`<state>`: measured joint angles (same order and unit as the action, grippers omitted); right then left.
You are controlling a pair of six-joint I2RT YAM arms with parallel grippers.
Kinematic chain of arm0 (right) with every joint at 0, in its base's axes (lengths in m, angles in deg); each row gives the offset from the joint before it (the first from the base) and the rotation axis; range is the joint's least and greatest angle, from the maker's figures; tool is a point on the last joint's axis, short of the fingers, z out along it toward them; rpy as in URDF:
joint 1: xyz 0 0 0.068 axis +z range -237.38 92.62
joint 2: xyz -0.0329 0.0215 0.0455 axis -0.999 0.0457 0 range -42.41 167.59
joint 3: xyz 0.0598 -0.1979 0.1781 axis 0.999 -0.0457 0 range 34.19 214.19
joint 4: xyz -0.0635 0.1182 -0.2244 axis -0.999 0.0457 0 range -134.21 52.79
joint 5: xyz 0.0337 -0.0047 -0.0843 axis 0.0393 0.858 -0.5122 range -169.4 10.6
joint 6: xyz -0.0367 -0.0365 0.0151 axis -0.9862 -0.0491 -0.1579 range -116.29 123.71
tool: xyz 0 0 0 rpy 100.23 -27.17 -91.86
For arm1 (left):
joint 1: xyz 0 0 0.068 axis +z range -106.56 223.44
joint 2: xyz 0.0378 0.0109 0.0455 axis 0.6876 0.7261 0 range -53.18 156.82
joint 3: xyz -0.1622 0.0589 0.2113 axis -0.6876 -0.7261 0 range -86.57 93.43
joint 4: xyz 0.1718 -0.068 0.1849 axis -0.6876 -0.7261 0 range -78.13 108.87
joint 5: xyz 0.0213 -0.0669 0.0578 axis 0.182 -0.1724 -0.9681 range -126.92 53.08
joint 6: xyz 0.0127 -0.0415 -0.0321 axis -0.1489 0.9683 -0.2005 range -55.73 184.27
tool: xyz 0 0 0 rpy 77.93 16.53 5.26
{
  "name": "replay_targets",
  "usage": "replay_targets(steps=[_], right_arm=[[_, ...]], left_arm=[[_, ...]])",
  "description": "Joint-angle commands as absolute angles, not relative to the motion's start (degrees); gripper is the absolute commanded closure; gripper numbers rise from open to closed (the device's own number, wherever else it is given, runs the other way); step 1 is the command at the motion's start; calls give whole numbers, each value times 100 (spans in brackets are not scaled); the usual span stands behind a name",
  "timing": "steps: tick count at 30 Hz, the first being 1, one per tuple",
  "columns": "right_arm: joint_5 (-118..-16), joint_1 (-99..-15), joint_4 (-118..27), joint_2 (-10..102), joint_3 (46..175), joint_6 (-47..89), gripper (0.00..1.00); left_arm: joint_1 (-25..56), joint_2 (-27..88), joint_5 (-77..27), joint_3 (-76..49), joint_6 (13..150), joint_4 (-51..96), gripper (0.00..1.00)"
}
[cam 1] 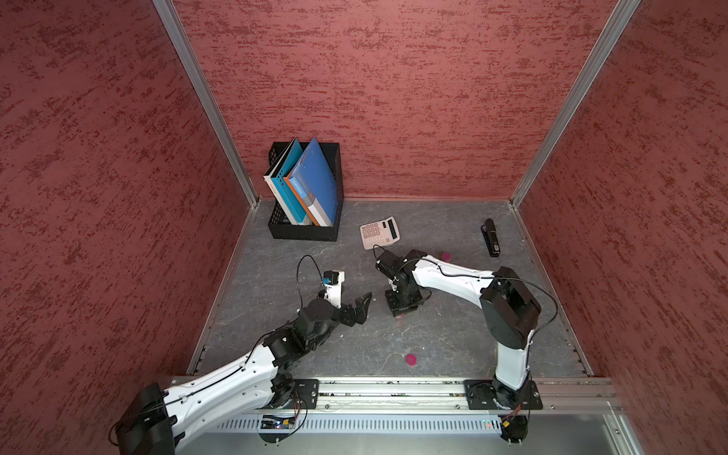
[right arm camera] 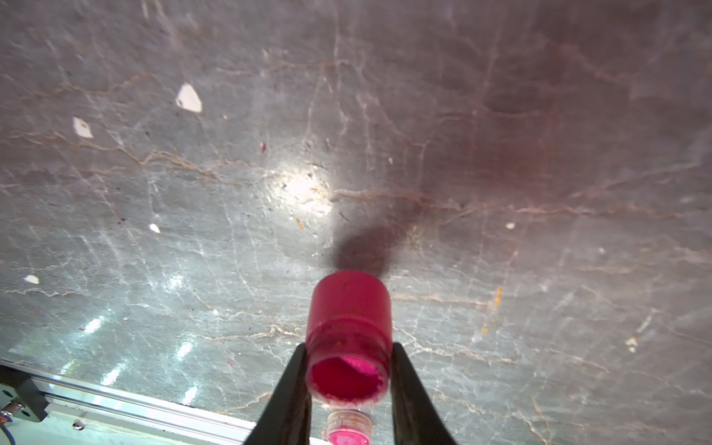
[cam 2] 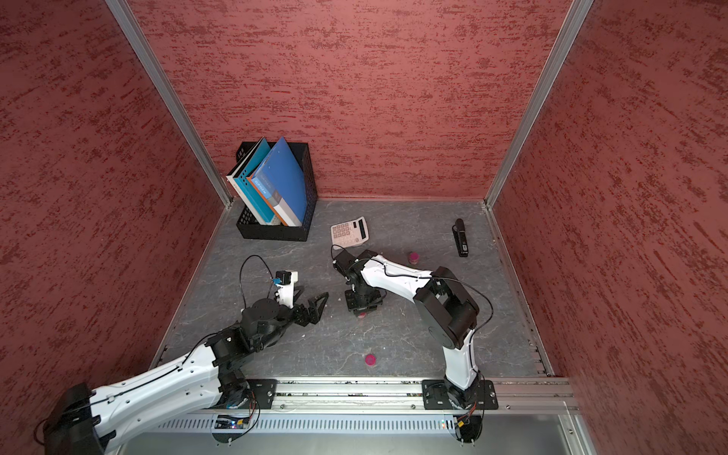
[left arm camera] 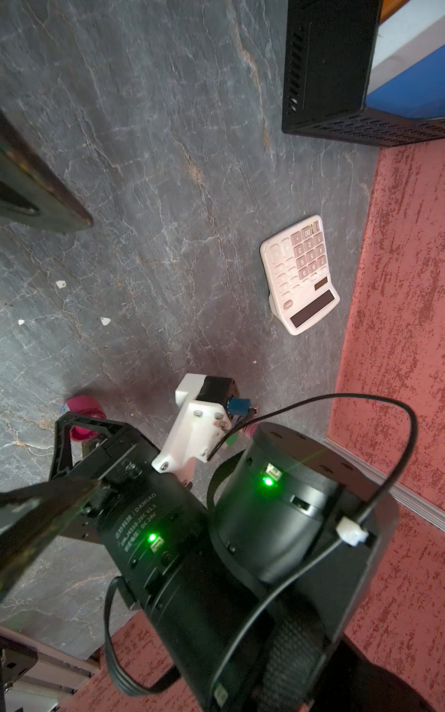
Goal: Close the paint jar lid
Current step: Pick up the paint jar from the center of the board.
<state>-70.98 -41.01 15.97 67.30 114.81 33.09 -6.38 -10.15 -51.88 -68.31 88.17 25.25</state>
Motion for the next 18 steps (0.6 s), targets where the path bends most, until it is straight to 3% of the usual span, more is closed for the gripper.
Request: replay_targets(steps=[1,18], right_arm=[[-7310,-4171,1926,6426,11707,3191,73],[-7016,-4361,4649,5752,14463,2295,71]], left_arm=[[-644,-1015,-4969,-6983,8668,2894,2],[-672,-643,-3507,-6900,6479,3700,9]])
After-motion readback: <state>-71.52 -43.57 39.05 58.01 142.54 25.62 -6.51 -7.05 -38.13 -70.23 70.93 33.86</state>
